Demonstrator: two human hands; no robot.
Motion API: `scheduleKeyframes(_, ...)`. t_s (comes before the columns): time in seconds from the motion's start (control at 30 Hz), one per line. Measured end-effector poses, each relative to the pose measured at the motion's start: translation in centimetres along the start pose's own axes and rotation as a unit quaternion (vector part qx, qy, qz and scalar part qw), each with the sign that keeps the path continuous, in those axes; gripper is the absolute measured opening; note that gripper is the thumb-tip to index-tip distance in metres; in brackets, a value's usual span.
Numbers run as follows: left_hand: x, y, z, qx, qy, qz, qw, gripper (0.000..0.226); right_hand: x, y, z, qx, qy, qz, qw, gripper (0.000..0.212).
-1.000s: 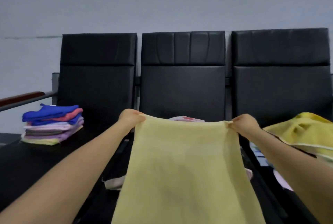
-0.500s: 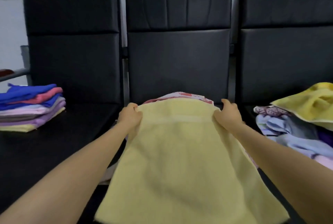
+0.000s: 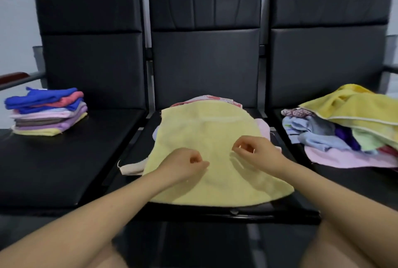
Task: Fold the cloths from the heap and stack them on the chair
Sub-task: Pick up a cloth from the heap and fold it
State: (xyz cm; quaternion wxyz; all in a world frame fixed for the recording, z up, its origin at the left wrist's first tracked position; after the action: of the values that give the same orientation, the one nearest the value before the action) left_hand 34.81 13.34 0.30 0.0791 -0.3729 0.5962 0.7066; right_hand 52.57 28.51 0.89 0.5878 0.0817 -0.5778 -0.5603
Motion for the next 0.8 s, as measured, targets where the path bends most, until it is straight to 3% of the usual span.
scheduleKeyframes(0.1, 0.1, -1.2, -2.2, 0.079, -0.043, 0.067, 0.994, 0.024, 0.6, 0.0, -2.2, 0.092, 0.004, -0.001, 0.996, 0.012)
scheduleKeyframes(0.27, 0.5, -1.7, -2.5, 0.092, -0.106, 0.142, 0.980, 0.011, 0.7, -1.4, -4.3, 0.178, 0.081, -0.084, 0.977, 0.021)
scheduleKeyframes(0.47, 1.0, -1.7, -2.9, 0.105, -0.149, 0.144, 0.973, 0.011, 0.9, -2.8, -5.3, 0.189, 0.179, -0.142, 0.955, 0.058)
scheduleKeyframes(0.67, 1.2, -1.5, -3.4, 0.097, -0.183, 0.171, 0.963, 0.020, 1.1, -3.2, -4.7, 0.157, 0.177, -0.121, 0.964, 0.044)
scheduleKeyframes(0.8, 1.4, -1.7, -3.4, 0.081, -0.210, 0.235, 0.946, 0.045, 1.1, -3.3, -3.8, 0.157, 0.165, -0.105, 0.968, 0.046)
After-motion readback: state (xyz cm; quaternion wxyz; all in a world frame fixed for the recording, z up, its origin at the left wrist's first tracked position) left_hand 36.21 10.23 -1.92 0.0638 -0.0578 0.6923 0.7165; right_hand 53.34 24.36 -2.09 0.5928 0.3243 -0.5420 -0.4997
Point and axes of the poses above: each hand's wrist, its own z-axis towards the middle knuckle, its own y-axis out of the back of the hand, x = y × z, the point moved 1 cm from there along z, towards the middle knuckle, and after that the axes turned 3 degrees about y, right-handed, at the moved point
